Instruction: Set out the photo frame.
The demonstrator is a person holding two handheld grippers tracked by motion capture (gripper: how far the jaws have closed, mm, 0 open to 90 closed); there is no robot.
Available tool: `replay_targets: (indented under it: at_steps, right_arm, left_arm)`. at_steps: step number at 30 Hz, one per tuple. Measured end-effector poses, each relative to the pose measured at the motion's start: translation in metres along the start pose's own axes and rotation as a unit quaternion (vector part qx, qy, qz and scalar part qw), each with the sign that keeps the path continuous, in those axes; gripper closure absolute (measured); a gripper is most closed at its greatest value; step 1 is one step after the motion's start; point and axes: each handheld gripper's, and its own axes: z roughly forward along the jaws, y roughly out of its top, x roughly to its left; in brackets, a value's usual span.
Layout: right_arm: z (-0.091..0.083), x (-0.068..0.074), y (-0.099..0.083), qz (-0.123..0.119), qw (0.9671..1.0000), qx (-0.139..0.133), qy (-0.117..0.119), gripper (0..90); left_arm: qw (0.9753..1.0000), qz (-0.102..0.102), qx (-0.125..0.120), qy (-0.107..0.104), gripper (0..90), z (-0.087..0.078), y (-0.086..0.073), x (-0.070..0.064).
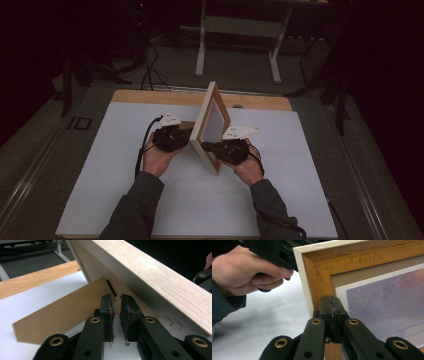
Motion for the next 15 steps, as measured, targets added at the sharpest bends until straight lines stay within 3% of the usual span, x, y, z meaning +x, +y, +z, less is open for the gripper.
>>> replay_targets:
  at_steps: [9, 15]
  right_arm:
    - [0.003, 0.0, 0.0, 0.004, 1.0, -0.001, -0.005, 89.7]
    - [0.004, -0.003, -0.004, 0.006, 0.9998, 0.008, -0.016, 86.5]
  left_arm:
    - [0.9998, -0.014, 0.006, -0.014, 68.5, -0.017, -0.01, 0.004]
    - [0.9997, -0.01, 0.011, -0.021, 63.1, -0.026, -0.014, 0.0]
